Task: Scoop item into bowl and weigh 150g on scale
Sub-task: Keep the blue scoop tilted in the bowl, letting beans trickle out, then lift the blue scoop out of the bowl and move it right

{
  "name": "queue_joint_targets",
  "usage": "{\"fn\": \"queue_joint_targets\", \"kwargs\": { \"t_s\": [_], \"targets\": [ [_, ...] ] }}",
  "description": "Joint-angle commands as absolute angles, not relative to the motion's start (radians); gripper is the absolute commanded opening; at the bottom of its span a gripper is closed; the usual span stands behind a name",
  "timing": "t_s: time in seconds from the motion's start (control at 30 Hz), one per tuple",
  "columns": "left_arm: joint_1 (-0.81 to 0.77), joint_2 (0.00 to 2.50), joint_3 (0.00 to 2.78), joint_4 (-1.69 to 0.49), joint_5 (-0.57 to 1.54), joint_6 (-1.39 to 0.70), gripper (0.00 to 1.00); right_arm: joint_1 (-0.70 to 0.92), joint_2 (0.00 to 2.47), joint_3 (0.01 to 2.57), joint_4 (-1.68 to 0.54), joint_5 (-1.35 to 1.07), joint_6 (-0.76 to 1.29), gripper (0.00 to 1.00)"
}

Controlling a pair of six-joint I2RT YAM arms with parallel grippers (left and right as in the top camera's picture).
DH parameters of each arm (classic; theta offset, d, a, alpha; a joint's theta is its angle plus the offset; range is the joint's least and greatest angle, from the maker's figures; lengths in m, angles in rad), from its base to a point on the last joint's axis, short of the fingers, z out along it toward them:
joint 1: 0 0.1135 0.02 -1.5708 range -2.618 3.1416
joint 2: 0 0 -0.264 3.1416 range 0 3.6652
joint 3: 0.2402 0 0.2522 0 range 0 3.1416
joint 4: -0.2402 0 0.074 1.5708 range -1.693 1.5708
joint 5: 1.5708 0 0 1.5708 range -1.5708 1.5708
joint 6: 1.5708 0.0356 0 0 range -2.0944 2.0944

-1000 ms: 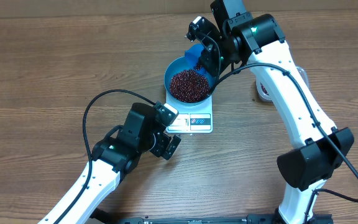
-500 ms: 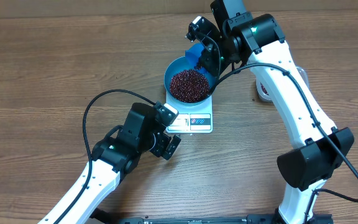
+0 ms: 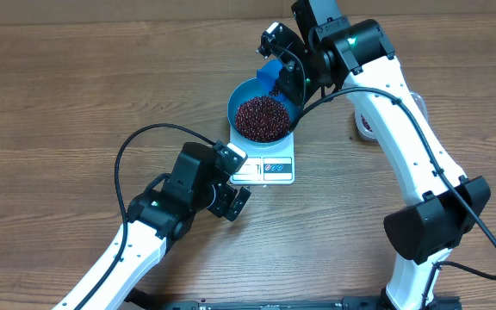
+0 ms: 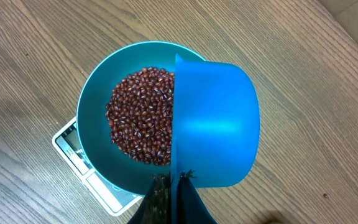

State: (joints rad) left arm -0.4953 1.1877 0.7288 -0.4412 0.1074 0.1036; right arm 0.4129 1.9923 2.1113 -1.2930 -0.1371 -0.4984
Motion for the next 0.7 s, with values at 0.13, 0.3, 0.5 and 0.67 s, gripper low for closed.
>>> {"fn": "queue_joint_targets", "kwargs": {
  "t_s": [0.13, 0.3, 0.5, 0.67],
  "targets": [
    [-0.491, 1.191, 0.73, -0.441, 0.101, 0.082, 0.99, 0.41, 1.954, 2.143, -1.285, -0.133, -0.506, 0.04],
    [-0.491, 1.191, 0.73, -0.441, 0.101, 0.082, 1.0, 0.41, 1.954, 2.143, -1.289, -0.186, -0.503, 0.04],
    [-0.491, 1.191, 0.73, -0.441, 0.101, 0.082, 1.0, 0.368, 1.954, 2.143, -1.334, -0.333, -0.499, 0.04],
    [-0.491, 1.191, 0.73, -0.441, 0.101, 0.082, 1.0, 0.265, 1.954, 2.143, -1.389, -0.556, -0.5, 0.04]
  ]
}}
